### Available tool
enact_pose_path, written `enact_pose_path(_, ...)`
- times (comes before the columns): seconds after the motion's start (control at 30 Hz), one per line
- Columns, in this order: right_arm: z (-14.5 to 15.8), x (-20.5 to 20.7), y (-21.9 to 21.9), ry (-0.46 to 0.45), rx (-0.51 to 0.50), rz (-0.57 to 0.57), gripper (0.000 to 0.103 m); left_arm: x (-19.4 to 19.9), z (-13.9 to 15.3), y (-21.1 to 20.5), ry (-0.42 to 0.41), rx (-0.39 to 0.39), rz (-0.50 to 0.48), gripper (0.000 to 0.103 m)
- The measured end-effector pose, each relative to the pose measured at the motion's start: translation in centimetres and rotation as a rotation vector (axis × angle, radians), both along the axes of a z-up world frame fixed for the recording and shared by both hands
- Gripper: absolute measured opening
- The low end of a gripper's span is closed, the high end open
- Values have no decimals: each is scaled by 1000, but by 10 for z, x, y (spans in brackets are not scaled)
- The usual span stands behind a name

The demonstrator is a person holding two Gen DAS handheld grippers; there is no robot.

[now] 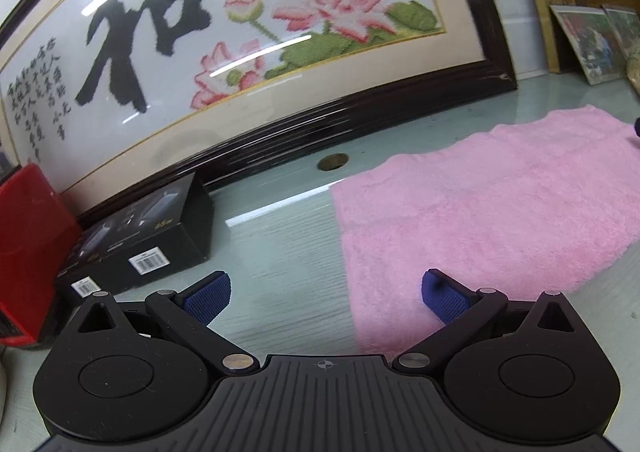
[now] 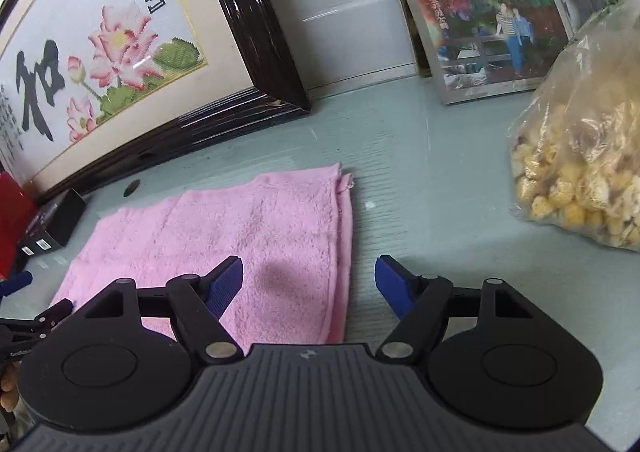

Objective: Fold towel
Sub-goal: 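Pinch and smooth the folded towel edge with the right tool, then close the right tool on the folded pink towel's edge and lift it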

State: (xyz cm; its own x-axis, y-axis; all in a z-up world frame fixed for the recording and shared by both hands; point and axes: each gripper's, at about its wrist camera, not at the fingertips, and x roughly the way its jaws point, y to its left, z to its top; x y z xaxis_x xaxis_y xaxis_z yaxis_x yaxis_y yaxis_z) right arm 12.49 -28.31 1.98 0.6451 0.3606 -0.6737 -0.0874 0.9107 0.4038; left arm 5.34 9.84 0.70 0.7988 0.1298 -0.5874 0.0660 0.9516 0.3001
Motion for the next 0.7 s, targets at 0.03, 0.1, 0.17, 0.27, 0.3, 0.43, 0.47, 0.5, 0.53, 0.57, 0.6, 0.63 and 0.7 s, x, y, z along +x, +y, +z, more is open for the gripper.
enact_pose_path(0.03, 0, 1, 1, 1, 5, 9, 77, 2, 1, 4, 8, -14, 13, 103)
enact_pose_path(0.1, -1, 4, 2, 3, 18, 28, 77, 5, 1, 9, 20, -32, 27, 103)
enact_pose_path(0.17, -1, 6, 2, 10, 34, 43, 77, 6, 1, 11, 27, -40, 28, 103)
enact_pose_path(0.27, 1, 5, 13, 20, -38, 120, 78, 5, 0, 11, 24, -32, 24, 103)
enact_pose_path(0.3, 2, 4, 16, 26, -42, 124, 81, 5, 0, 10, 20, -24, 21, 103)
enact_pose_path(0.43, 2, 6, 16, 40, 5, 103, 91, 4, 0, 10, 18, -20, 20, 103)
enact_pose_path(0.47, 2, 8, 15, 44, 23, 98, 92, 5, 0, 10, 20, -24, 21, 103)
enact_pose_path(0.5, 1, 8, 15, 44, 34, 102, 92, 5, 0, 11, 21, -27, 21, 103)
enact_pose_path(0.53, 1, 9, 16, 33, 41, 126, 91, 5, 0, 11, 22, -28, 22, 103)
enact_pose_path(0.57, 0, 8, 18, 23, 33, 127, 89, 5, 0, 11, 23, -29, 23, 103)
enact_pose_path(0.6, 0, 7, 20, 19, 11, 118, 85, 5, 0, 11, 23, -29, 23, 103)
enact_pose_path(0.63, 1, 5, 22, 16, -14, 108, 70, 5, 0, 11, 22, -29, 22, 103)
enact_pose_path(0.7, -2, 6, 18, 31, 30, 99, 37, 5, -1, 11, 22, -28, 22, 103)
